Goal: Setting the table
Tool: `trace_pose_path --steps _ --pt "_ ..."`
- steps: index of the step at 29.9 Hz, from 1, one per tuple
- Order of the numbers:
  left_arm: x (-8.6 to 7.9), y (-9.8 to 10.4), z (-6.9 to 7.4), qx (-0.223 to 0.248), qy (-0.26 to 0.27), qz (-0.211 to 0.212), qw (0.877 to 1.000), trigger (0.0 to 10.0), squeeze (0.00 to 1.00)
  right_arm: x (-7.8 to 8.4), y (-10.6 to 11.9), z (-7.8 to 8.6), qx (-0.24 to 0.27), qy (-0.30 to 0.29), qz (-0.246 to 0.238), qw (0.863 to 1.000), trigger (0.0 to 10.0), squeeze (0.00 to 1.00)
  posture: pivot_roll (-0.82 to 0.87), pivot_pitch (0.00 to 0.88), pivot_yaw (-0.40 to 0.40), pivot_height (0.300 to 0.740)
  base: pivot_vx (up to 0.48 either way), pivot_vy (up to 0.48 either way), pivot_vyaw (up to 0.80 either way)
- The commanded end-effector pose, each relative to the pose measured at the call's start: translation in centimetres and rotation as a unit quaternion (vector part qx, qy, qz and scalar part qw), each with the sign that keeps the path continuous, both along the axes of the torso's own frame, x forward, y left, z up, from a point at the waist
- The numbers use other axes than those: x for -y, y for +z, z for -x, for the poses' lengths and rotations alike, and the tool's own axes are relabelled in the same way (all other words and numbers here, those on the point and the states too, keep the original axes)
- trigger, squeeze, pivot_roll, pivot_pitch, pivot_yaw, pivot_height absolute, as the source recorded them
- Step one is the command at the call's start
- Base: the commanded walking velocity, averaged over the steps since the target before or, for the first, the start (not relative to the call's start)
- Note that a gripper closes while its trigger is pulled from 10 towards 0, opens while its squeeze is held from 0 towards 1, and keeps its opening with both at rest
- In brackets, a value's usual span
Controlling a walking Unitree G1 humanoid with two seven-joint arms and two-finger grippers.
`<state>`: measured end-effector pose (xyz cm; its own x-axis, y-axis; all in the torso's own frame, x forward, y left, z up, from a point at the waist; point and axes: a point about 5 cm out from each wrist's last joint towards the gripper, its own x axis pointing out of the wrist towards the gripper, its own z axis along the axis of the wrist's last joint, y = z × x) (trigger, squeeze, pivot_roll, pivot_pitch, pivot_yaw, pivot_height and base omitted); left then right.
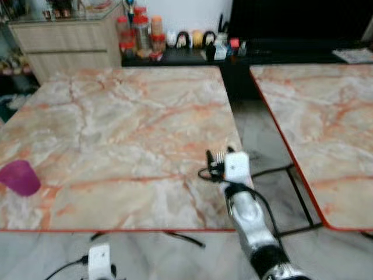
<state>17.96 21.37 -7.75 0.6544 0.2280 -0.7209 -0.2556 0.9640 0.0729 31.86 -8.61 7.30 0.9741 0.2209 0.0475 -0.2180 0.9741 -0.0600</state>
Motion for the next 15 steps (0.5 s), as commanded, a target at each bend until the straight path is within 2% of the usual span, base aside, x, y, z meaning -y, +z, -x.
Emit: trace_pose_path --steps 1,15 --pt "0.5 0.04 -0.3 0.003 -0.002 0.005 1.0 10.0 0.0 1.16 0.12 -0.25 0.001 -0.016 0.003 1.0 10.0 0.0 -0.02 0.0 0.022 0.709 0.262 0.0 0.0" --pt "0.35 0.0 -0.17 0.0 -0.002 0.001 1.0 10.0 0.0 1.15 -0.44 0.23 -0.012 -0.022 0.007 1.0 10.0 0.0 -0.02 0.0 0.023 0.709 0.0 0.0 0.0"
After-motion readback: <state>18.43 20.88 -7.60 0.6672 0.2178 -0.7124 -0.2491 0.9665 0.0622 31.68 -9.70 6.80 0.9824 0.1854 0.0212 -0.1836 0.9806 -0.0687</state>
